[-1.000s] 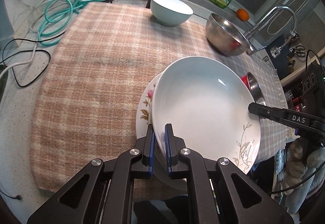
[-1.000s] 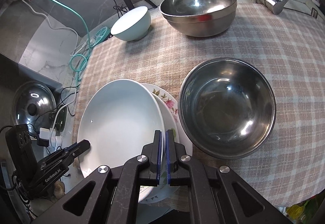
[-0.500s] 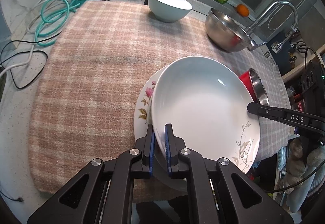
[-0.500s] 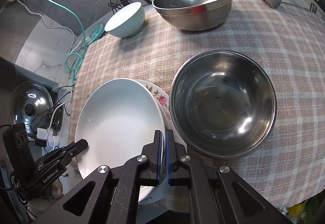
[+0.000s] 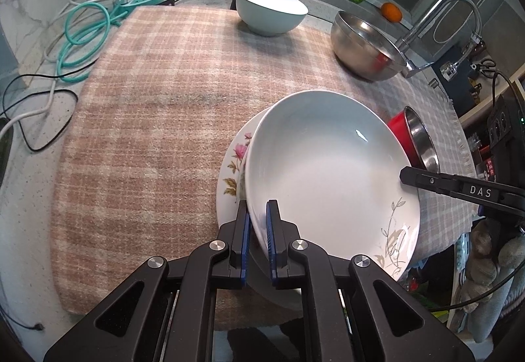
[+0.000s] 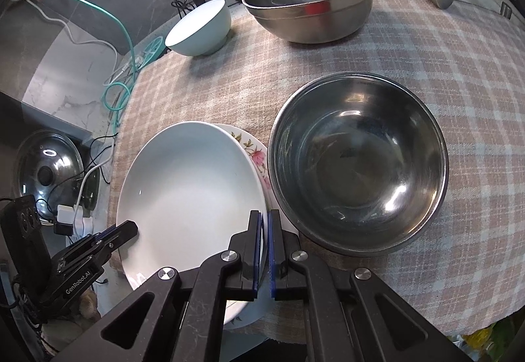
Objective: Organize plates and bowls
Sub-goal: 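Lower the white plate onto the floral plate stack with both grippers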
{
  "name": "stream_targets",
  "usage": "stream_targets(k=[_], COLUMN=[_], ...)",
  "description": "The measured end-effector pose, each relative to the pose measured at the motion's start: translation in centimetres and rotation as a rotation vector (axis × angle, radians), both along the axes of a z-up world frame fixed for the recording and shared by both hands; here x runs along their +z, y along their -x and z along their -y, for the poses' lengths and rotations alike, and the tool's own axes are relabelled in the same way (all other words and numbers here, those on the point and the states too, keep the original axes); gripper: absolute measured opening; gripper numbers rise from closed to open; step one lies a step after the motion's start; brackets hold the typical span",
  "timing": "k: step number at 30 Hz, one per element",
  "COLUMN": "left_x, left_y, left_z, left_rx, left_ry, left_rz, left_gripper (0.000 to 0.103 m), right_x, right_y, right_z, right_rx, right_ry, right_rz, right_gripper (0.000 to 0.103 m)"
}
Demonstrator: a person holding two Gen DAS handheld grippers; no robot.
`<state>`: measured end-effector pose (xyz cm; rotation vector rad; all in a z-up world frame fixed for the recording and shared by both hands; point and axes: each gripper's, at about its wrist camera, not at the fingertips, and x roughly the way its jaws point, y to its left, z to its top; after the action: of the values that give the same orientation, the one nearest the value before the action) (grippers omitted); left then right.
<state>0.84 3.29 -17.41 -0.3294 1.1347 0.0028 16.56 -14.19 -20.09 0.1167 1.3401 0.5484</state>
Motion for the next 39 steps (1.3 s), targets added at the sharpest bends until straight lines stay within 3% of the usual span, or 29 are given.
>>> stream_targets(k=[17,39], left_x=[0.2,0.2], left_y=[0.0,-0.3], left_z=[0.8,2.9], left_rx=[-0.019,-0.092], left_ry=[-0.063,-0.25], left_rz=[0.0,-0.012], left_gripper=[0.009,0.015], right_x=[0.1,0.2], right_y=[0.1,0.4], right_z=[-0.1,-0.5], right_rx=[0.008,0.026], right_ry=[0.019,0.051], right_rz=[0.015,0.043], right_gripper=[0.004,0.005])
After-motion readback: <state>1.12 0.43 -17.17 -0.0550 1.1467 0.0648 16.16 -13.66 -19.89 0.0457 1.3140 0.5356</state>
